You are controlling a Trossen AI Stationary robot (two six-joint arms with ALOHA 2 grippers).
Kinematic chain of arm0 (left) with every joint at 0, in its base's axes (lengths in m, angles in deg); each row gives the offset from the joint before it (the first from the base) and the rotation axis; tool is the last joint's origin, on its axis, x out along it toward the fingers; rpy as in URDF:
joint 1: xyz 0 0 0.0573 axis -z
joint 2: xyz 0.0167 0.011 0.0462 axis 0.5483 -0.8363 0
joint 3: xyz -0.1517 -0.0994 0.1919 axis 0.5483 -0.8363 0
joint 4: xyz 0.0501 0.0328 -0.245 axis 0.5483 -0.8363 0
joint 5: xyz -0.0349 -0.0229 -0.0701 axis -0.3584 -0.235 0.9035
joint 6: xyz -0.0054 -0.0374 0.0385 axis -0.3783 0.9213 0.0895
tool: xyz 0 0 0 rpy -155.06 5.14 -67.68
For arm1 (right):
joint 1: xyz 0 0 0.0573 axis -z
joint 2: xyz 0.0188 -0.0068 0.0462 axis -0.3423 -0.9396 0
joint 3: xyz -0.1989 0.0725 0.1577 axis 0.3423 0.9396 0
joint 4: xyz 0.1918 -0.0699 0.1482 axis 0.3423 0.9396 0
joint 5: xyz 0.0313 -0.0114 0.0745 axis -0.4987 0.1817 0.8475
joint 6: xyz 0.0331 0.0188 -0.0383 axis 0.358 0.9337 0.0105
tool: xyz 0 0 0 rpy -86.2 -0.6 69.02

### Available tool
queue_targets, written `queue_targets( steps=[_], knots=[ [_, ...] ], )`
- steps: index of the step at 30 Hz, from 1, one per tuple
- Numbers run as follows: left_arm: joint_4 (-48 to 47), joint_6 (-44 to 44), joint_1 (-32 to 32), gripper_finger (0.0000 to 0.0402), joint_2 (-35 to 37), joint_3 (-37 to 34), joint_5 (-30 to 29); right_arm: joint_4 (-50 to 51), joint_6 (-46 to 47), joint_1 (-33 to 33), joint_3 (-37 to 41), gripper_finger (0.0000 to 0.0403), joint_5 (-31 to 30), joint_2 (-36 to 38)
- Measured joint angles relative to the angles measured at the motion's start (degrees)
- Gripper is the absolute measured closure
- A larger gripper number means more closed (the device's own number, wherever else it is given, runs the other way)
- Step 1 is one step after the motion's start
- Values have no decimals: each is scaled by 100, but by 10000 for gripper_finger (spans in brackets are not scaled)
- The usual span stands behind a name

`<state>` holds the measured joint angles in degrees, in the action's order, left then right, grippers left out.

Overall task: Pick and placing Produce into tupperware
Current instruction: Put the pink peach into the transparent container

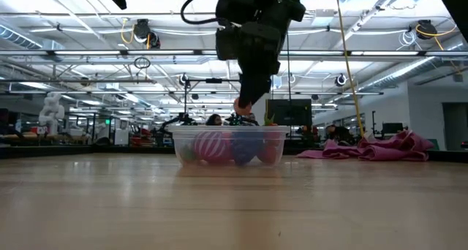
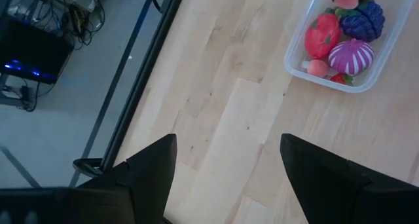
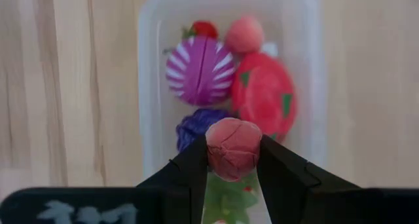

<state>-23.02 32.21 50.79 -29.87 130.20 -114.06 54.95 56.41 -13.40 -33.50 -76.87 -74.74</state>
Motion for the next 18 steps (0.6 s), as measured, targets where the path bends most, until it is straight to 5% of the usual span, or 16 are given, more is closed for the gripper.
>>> queue_targets(
  steps=[18],
  knots=[
    [39,4,0,128,-1,0,0,-24,105,-33,278,296,-39,-4]
  ],
)
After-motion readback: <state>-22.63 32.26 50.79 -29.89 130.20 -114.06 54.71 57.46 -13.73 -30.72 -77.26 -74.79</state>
